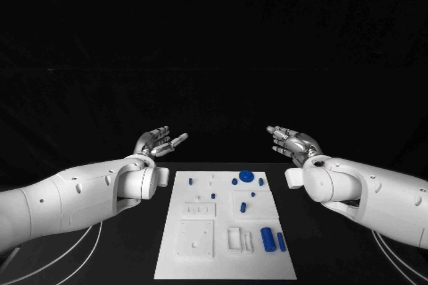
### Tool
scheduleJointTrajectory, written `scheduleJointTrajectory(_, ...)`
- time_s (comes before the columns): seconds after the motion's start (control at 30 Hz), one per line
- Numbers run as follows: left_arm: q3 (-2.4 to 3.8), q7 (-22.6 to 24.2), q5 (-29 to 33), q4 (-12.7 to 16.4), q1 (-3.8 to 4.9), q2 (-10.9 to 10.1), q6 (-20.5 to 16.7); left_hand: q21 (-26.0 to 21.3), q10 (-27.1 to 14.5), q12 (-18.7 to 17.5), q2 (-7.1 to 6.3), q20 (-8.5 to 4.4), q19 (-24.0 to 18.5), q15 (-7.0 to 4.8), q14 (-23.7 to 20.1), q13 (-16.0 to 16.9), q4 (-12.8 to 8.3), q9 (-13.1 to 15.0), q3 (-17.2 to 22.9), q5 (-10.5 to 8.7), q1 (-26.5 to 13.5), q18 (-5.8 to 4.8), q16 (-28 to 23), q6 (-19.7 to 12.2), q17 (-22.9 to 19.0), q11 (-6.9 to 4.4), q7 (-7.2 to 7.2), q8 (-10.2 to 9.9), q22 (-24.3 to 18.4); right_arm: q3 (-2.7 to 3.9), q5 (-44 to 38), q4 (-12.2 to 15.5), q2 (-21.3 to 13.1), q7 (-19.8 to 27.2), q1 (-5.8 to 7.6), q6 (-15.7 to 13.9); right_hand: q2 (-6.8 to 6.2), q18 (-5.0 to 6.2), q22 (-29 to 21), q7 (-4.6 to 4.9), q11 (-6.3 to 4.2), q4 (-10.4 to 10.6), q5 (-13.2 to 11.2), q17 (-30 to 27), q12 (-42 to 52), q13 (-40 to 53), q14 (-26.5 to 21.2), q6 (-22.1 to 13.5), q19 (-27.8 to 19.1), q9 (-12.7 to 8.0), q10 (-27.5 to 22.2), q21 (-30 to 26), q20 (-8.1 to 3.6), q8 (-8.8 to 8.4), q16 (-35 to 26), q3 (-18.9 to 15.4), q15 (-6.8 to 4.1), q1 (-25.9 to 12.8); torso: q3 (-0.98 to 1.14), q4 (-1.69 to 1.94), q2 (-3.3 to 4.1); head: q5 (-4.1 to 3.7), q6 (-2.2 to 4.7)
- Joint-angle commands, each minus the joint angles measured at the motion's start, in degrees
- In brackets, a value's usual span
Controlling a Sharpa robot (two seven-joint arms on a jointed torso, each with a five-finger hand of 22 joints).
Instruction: Assemble the parts on the task board
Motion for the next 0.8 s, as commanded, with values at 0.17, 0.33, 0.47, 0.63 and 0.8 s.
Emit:
scheduleJointTrajectory(0.17,-0.41,-3.3,1.4,-0.8,0.64,0.4,3.9,0.4,1.3,0.3,-0.38,0.35,1.2,0.14,1.1,0.2,0.7,0.2,0.1,0.45,2.4,1.28,0.2,1.2,0.1,0.3,0.35,0.4,0.2,0.19,-4.8,-2.7,-0.1,-12.3,1.5,14.9,-1.16,0.83,0.6,4.5,1.63,-5.5,1.9,0.5,0.6,0.4,6.9,5.7,6.7,0.4,6.1,1.2,-0.25,0.66,0.7,0.7,2.53,7.9,-0.01,-0.01,0.01,-0.01,0.0)
scheduleJointTrajectory(0.33,-0.34,-3.0,1.2,-0.1,0.78,-0.2,4.4,1.1,5.8,0.5,1.35,0.28,4.6,0.52,7.9,0.3,0.4,0.4,1.5,0.42,2.6,1.65,0.7,5.1,0.5,1.51,1.53,0.7,0.6,0.26,-18.8,-5.6,0.1,-11.4,1.88,15.9,-1.38,0.73,1.7,3.4,-0.51,-10.9,4.1,2.1,2.0,1.4,31.7,15.6,24.7,0.8,25.3,3.7,-2.72,1.02,1.8,1.5,-0.26,9.9,-0.07,0.1,0.16,0.08,-0.71)
scheduleJointTrajectory(0.47,-0.25,-2.7,0.9,0.2,0.87,-0.7,5.3,3.2,18.3,0.9,5.11,-1.17,9.4,1.8,24.5,1.0,-3.8,0.9,2.4,3.93,2.3,2.08,1.6,16.4,1.1,2.35,2.04,1.6,1.2,0.27,-25.0,-6.9,0.5,-11.1,1.88,15.9,-1.99,-0.1,2.1,2.33,-2.54,-14.4,9.6,3.0,2.4,1.6,40.2,25.0,34.8,1.3,35.5,4.7,-5.42,1.45,2.0,5.4,-2.63,8.2,-0.08,0.17,0.3,0.27,-0.84)
scheduleJointTrajectory(0.63,0.0,-3.0,-0.4,1.2,1.47,-1.8,7.9,7.5,31.1,1.5,8.24,-8.21,15.9,0.72,35.2,1.4,-10.8,1.2,1.5,3.59,0.1,-4.04,4.6,20.8,1.6,1.98,1.4,1.6,2.4,0.47,-39.7,-7.7,1.2,-10.8,1.9,14.9,-3.26,0.63,4.0,-0.67,-8.69,-15.5,9.7,7.2,5.8,2.6,56.1,39.0,48.5,2.4,52.2,10.6,-11.2,2.88,6.4,7.9,-9.5,5.8,-0.22,0.26,1.17,0.32,-0.34)
scheduleJointTrajectory(0.8,0.42,-3.1,-2.5,2.5,2.14,-2.9,9.2,12.9,31.1,1.6,7.73,-11.04,20.8,-1.47,39.7,1.4,-12.9,1.3,1.4,3.29,-0.2,-4.51,8.4,23.2,1.9,1.46,1.35,1.7,4.5,1.19,-52.5,-7.4,1.7,-11.7,2.01,14.4,-3.94,-0.56,6.3,-1.88,-10.35,-15.7,10.8,12.7,3.1,2.2,66.1,42.7,58.0,2.4,56.8,15.9,-16.53,2.26,10.2,4.8,-13.24,6.3,-0.28,0.4,2.24,0.28,-0.35)
